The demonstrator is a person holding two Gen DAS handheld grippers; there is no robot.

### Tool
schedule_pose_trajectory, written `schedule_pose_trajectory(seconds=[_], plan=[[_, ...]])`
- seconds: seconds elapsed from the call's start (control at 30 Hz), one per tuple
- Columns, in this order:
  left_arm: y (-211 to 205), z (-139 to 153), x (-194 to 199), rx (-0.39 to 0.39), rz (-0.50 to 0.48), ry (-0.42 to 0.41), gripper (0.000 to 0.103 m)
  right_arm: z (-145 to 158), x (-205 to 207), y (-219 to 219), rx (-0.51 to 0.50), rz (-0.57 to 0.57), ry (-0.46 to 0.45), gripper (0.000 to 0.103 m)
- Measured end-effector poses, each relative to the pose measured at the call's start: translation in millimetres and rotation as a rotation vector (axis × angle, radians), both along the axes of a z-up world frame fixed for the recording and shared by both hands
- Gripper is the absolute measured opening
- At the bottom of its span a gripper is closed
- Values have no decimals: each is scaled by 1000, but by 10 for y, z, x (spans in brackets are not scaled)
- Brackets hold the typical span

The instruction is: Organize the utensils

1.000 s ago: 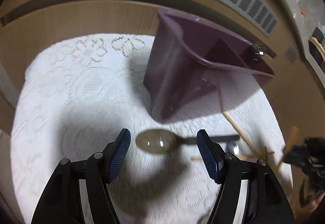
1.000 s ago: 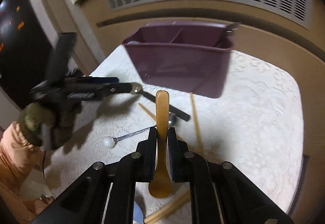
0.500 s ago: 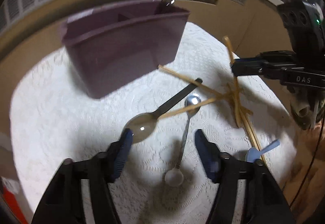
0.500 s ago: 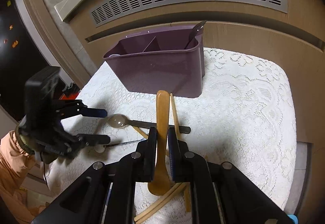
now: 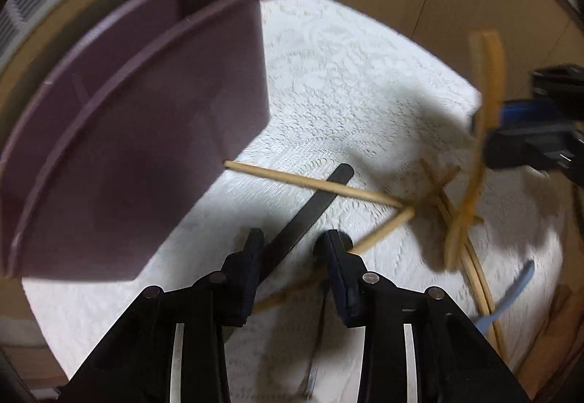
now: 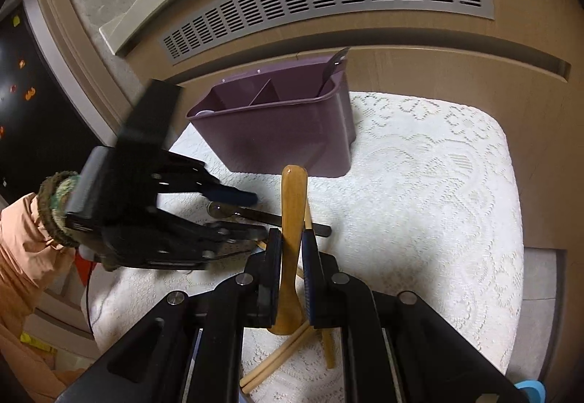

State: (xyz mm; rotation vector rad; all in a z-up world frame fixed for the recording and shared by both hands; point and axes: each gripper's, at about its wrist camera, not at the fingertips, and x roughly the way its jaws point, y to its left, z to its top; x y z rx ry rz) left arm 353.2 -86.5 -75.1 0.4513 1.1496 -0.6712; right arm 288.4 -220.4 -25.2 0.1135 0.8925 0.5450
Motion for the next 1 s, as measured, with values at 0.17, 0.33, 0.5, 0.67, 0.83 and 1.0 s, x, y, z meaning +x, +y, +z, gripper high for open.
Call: schedule_pose_trajectory(seconds=[0.17, 0.33, 0.5, 0.67, 0.83, 1.0], plan=[[-13, -27, 50, -18, 101, 19, 26, 9, -26, -47, 19, -4, -2, 11], [228, 9, -276, -2, 211, -3, 17, 66, -65, -69, 30, -3, -19, 11], [470, 69, -600, -51, 246, 53, 14, 108, -69, -28, 33, 3, -25, 11], [349, 35, -629, 25, 157, 6, 15, 129, -62, 70, 28, 16, -27, 11], [217, 20, -348, 2, 136, 71, 17, 127, -102, 80, 9, 15, -23, 11], [160, 36, -250, -17, 182, 56, 14, 176, -139, 60, -4, 4, -31, 11]])
